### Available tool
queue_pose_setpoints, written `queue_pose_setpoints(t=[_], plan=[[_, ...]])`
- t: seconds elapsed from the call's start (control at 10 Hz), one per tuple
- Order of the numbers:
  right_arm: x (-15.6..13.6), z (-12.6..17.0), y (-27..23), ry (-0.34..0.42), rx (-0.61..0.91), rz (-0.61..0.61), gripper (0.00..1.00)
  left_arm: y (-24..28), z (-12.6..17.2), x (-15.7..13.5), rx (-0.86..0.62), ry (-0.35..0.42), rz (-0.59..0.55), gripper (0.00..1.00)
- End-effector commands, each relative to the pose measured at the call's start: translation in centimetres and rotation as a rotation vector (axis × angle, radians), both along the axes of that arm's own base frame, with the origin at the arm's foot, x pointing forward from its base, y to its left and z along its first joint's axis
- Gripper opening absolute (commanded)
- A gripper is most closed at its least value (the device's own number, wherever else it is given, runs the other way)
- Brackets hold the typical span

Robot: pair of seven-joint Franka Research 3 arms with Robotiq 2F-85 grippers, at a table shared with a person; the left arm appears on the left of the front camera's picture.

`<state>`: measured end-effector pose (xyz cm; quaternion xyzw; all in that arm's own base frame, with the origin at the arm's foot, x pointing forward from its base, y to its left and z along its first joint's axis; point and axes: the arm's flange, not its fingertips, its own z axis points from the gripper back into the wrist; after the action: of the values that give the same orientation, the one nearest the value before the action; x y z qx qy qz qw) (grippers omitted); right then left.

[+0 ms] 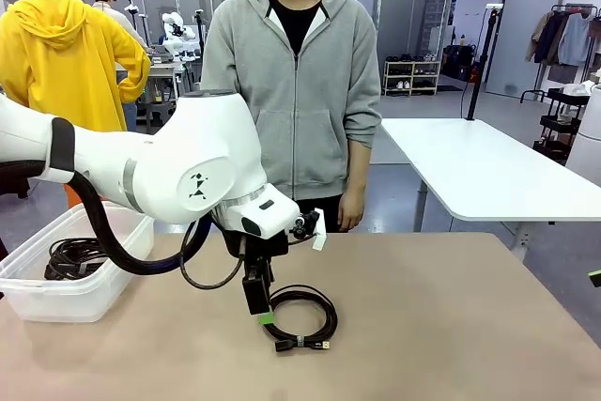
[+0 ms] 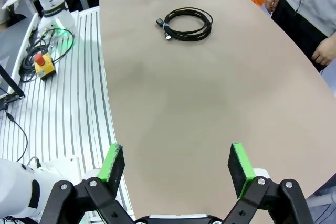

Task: Organize and store the cables.
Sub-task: Place the USB Extension Cable into the Organizing box.

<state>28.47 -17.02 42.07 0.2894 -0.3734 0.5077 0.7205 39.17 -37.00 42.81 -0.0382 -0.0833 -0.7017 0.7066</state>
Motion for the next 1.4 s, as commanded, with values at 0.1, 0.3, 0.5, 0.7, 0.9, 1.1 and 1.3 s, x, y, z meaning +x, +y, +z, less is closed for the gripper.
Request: queue_pose_setpoints(t=[0.1,0.3,0.5,0.7,0.9,1.1,1.3], plan=[[0.0,0.1,0.1,-0.005,0.016,-0.001,1.00,-4.0,-3.2,0.6,0.001,-0.024,0.045,1.00],[0.0,0.1,0.1,-0.005,0.016,-0.001,1.00,-5.8,-4.7,0.6,0.009,-0.033,0.057,1.00],[0.0,0.1,0.1,-0.005,0.016,-0.001,1.00,-6.9,-7.1,1.3,0.123,-0.046,0.103,1.00],[0.0,0.1,0.1,-0.005,0.016,-0.001,1.00,-7.4,-8.8,1.9,0.082,-0.054,0.070,1.00],[0.0,0.1,0.1,-0.005,0.016,-0.001,1.00,-7.7,-10.4,2.5,0.094,-0.044,0.047,1.00],[0.0,0.1,0.1,-0.005,0.016,-0.001,1.00,-7.6,-10.9,3.0,0.132,-0.023,0.057,0.87],[0.0,0.1,0.1,-0.005,0.016,-0.001,1.00,-7.8,-11.2,3.4,0.130,0.000,0.038,0.27]])
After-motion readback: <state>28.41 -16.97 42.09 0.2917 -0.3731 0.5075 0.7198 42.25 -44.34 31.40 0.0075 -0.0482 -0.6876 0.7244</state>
